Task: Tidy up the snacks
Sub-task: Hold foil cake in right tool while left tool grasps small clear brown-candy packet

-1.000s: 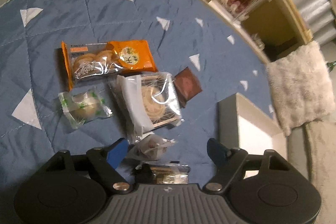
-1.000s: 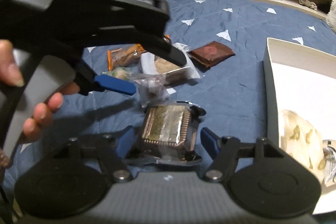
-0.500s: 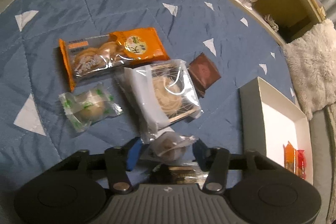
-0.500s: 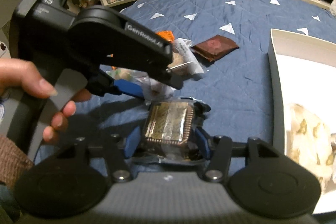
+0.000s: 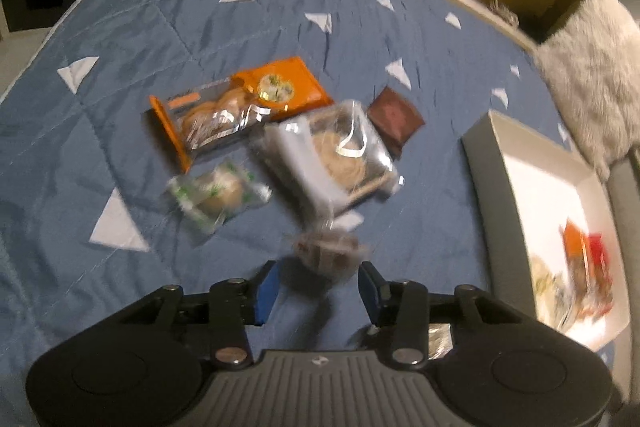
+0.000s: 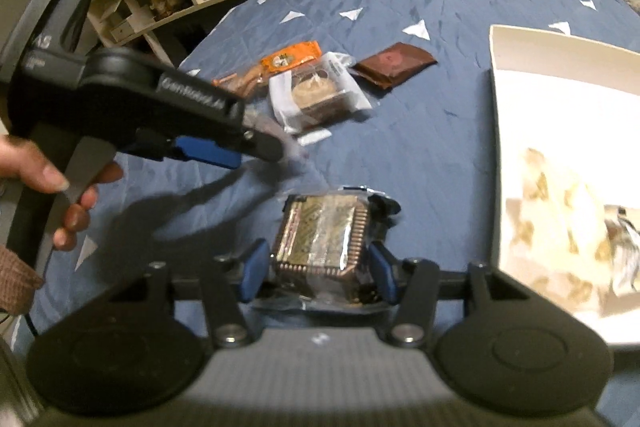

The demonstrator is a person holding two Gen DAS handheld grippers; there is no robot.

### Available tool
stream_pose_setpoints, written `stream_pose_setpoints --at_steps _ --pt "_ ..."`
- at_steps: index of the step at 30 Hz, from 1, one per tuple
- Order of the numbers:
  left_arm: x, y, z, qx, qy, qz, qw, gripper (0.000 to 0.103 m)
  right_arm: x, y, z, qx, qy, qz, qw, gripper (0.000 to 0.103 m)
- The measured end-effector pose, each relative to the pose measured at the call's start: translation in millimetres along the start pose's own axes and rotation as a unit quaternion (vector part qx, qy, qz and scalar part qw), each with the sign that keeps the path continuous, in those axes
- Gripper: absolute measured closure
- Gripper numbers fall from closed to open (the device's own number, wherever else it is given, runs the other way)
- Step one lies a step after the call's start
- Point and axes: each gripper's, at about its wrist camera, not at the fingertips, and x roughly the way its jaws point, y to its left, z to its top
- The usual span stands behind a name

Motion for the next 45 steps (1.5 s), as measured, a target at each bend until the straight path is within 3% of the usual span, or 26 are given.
stream_pose_setpoints --at_steps 7,10,14,18,25,31,34,39,41,45 --pt "-15 -8 -23 0.057 0.023 0.010 0.9980 0.057 -13 0 -13 0.001 0.011 0.003 1.000 0.043" --pt "-33 -8 -21 0.055 -0.012 -0.001 0.9984 0.055 -16 2 -15 0.000 0.010 0.007 1.000 0.043" --pt "-51 2 -4 0.018 -0.083 -0.035 0.9958 0.054 -15 2 -13 -0.003 0.009 0.012 1.000 0.043" --pt "-41 10 14 -0.006 -0.108 -0.035 0.9935 0.055 -12 3 -12 -0.009 0.010 0.018 1.000 0.043" --pt "-6 18 14 -0.028 -0.045 -0.006 0.9986 0.056 -7 4 -11 -0.015 0.019 0.016 1.000 0.043" --pt "5 19 19 -0.014 -0.064 -0.004 0.9978 0.055 -8 4 -12 -0.014 0.019 0.020 1.000 0.043" --pt "9 18 16 -0.014 -0.034 -0.016 0.9992 0.054 -9 2 -12 -0.009 0.020 0.022 1.000 0.043" --pt "7 17 1 -0.012 0.020 0.004 0.9997 0.054 -8 2 -12 -0.010 0.022 0.020 1.000 0.043" --pt "3 20 -5 -0.024 0.023 0.006 0.9994 0.050 -8 2 -11 -0.010 0.022 0.019 1.000 0.043" --pt "-6 25 -15 -0.062 0.009 0.043 0.9971 0.021 -8 3 -11 -0.011 0.023 0.017 1.000 0.043"
